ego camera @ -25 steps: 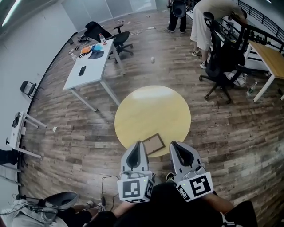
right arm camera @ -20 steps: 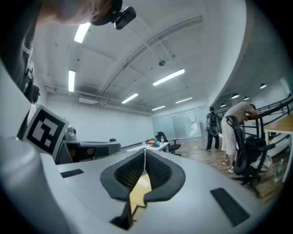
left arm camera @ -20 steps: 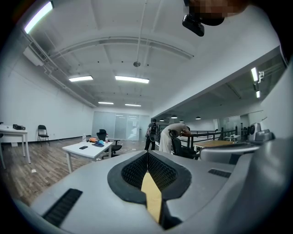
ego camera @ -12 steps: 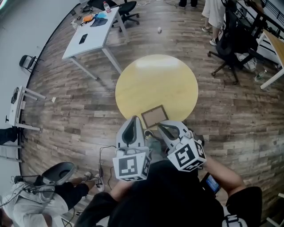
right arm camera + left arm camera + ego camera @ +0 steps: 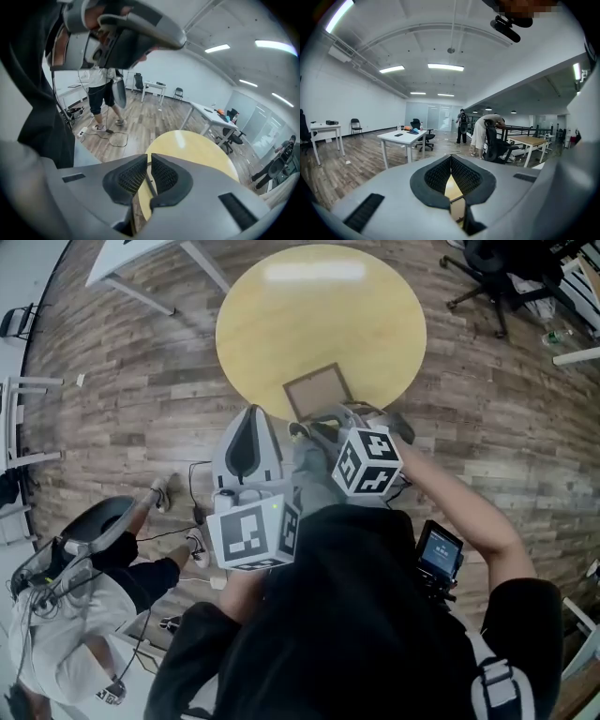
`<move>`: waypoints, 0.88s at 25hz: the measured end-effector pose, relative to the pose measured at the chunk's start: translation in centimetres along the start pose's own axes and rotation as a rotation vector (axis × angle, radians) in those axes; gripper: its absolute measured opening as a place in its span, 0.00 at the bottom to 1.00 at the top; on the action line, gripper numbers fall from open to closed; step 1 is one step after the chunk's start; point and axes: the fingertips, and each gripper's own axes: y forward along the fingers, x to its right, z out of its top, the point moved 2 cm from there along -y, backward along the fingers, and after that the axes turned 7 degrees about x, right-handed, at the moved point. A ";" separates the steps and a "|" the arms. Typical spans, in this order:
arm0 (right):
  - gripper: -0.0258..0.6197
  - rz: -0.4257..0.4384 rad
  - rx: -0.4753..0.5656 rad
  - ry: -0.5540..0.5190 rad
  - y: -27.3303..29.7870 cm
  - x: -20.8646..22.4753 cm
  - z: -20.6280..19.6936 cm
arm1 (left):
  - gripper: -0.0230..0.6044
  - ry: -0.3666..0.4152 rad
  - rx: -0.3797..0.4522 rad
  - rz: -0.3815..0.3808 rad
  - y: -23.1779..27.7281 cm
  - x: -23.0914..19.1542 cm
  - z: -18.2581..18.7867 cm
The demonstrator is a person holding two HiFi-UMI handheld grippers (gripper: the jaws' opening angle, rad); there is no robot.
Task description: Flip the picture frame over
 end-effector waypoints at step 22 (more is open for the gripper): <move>0.32 0.055 -0.267 -0.191 15.2 -2.3 -10.4 | 0.07 -0.007 -0.204 0.085 5.5 -6.6 -6.2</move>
